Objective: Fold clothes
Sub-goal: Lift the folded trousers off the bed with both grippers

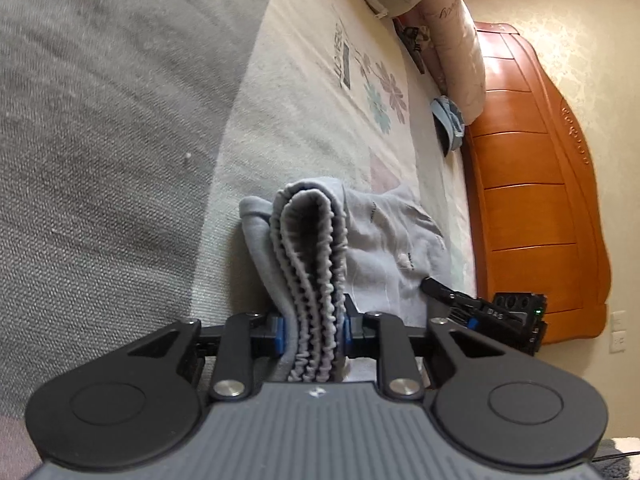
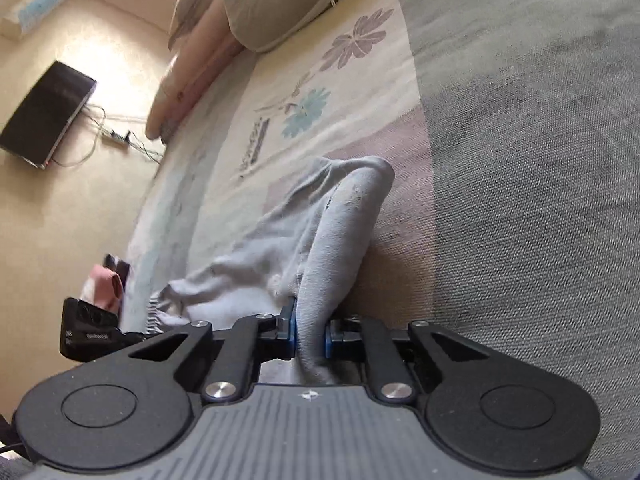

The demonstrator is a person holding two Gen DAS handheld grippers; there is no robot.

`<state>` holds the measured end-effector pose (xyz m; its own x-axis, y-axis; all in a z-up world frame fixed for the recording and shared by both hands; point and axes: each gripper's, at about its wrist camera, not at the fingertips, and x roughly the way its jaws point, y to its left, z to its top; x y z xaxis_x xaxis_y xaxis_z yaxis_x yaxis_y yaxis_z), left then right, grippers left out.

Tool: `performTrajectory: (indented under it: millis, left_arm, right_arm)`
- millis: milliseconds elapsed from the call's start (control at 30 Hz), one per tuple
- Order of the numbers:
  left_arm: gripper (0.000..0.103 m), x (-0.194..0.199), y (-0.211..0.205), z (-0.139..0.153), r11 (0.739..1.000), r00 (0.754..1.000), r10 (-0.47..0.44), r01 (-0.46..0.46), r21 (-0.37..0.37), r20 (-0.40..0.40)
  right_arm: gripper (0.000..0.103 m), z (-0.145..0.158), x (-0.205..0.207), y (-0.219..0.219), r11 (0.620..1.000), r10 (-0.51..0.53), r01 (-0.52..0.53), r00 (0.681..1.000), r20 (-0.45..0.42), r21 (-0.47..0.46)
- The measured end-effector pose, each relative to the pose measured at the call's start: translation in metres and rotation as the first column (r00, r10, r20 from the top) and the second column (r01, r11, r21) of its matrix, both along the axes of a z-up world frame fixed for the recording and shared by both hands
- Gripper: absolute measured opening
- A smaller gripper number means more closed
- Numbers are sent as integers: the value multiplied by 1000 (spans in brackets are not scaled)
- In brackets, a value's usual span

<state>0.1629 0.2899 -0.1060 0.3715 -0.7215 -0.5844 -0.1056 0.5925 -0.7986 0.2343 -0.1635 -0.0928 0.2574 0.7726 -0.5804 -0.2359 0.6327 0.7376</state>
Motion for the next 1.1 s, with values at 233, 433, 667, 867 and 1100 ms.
performTrajectory:
  millis: [233, 433, 667, 867, 1100]
  left_arm:
    - [21, -2, -18, 44, 999, 993, -11, 7, 35, 117]
    - [21, 3, -53, 77, 995, 983, -27, 10, 96, 182]
    - [21, 45, -131, 114, 982, 963, -150, 117, 151, 225]
    - [21, 119, -235, 137, 931, 906, -350, 308, 196, 238]
    - [20, 199, -402, 158, 787, 731, -617, 556, 268, 292]
  right_arm:
    - [12, 24, 1, -6, 992, 55, -61, 997, 57, 112]
    - [11, 44, 3, -26, 981, 94, -113, 988, 122, 158]
    - [11, 61, 5, -96, 979, 14, -50, 984, 177, 198]
    - [11, 72, -12, -184, 970, -168, 120, 959, 229, 210]
    - [11, 77, -56, -297, 886, -459, 413, 847, 268, 211]
